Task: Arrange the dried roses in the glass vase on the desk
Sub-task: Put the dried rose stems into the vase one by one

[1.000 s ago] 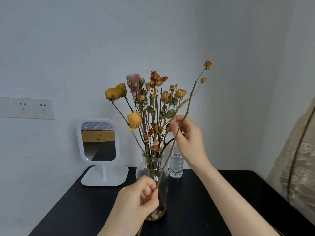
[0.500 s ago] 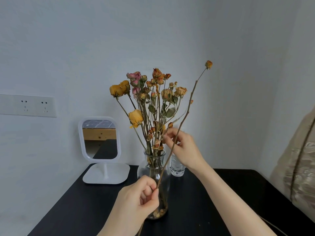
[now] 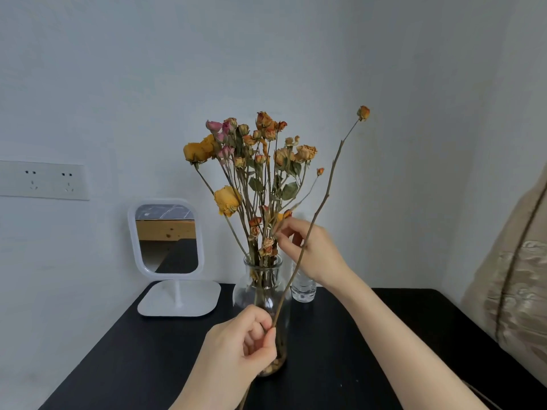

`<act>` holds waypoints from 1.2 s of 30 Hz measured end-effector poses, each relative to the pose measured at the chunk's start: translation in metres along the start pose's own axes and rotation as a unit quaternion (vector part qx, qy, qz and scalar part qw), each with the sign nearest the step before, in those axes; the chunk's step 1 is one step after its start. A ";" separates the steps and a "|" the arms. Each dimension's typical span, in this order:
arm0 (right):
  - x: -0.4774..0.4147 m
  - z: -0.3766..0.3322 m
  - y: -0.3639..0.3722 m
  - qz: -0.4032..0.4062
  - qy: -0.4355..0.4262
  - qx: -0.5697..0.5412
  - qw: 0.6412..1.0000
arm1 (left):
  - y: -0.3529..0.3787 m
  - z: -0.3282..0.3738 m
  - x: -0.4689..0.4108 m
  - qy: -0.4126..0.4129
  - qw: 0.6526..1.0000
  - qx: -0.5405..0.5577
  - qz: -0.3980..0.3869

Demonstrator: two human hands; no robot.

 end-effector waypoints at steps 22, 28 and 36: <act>-0.004 0.009 0.012 -0.016 -0.005 -0.001 1.000 | 0.003 -0.004 0.001 0.007 1.000 -0.005 0.005; -0.003 0.007 0.014 -0.034 -0.003 0.001 0.999 | 0.006 -0.004 0.001 0.005 1.000 0.002 0.004; 0.005 0.019 0.015 -0.013 0.021 -0.075 0.997 | 0.008 0.000 0.001 0.004 1.000 0.010 0.003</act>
Point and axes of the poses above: each hand's wrist, its own x-axis away from the middle knuckle, its own y-axis out of the palm, z = x × y, the point moved 7 cm from there along -x, towards the middle knuckle, and after that the axes turned 14 degrees about -z, right-handed, at the moved point
